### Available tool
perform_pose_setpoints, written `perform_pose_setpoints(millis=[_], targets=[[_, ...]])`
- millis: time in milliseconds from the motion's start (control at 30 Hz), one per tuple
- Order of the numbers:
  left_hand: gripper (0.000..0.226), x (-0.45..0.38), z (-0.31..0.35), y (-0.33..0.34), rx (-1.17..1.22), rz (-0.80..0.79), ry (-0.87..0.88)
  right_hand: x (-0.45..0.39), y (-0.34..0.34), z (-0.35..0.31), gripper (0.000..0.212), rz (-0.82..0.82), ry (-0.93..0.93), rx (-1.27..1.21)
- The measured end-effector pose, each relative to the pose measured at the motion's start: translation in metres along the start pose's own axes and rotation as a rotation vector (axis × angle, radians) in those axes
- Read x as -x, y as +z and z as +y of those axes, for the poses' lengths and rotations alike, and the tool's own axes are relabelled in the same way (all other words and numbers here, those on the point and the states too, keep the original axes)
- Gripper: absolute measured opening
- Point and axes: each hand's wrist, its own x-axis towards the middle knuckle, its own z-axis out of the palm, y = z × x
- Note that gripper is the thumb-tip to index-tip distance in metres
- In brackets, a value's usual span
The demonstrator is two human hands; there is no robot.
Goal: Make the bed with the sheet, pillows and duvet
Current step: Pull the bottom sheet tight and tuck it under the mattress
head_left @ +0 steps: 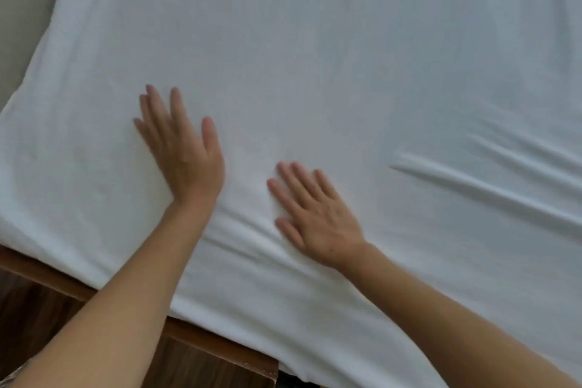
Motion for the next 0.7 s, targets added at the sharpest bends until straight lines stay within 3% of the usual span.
perform_pose_setpoints(millis=[133, 200, 267, 333, 433, 533, 600, 633, 700], targets=[[0.055, 0.008, 0.131, 0.042, 0.075, -0.15, 0.374, 0.046, 0.02, -0.068, 0.041, -0.228, -0.4, -0.144], [0.057, 0.018, 0.168, 0.059, 0.047, -0.247, 0.531, 0.067, 0.015, -0.086, 0.033, -0.299, -0.449, -0.102], [0.057, 0.032, 0.175, 0.073, -0.046, -0.322, 0.652, 0.084, 0.01, -0.092, 0.026, -0.243, -0.454, -0.02], [0.058, 0.057, 0.163, 0.074, -0.135, -0.371, 0.763, 0.1, 0.014, -0.087, 0.009, -0.162, -0.573, -0.132], [0.065, 0.113, 0.148, 0.062, -0.139, -0.479, 1.002, 0.116, -0.005, -0.046, 0.017, -0.025, -0.433, -0.346], [0.076, 0.18, 0.15, 0.042, -0.428, -0.697, 1.13, 0.121, -0.063, 0.041, 0.022, 0.273, -0.239, -0.283], [0.068, 0.21, 0.141, 0.037, -0.33, -0.834, 1.418, 0.124, -0.091, 0.106, 0.024, 0.411, -0.046, -0.112], [0.065, 0.223, 0.135, 0.035, -0.237, -0.802, 1.607, 0.125, -0.099, 0.136, 0.023, 0.437, 0.058, -0.041], [0.062, 0.252, 0.12, 0.034, -0.114, -0.785, 1.777, 0.125, -0.101, 0.181, 0.032, 0.408, 0.204, 0.074]])
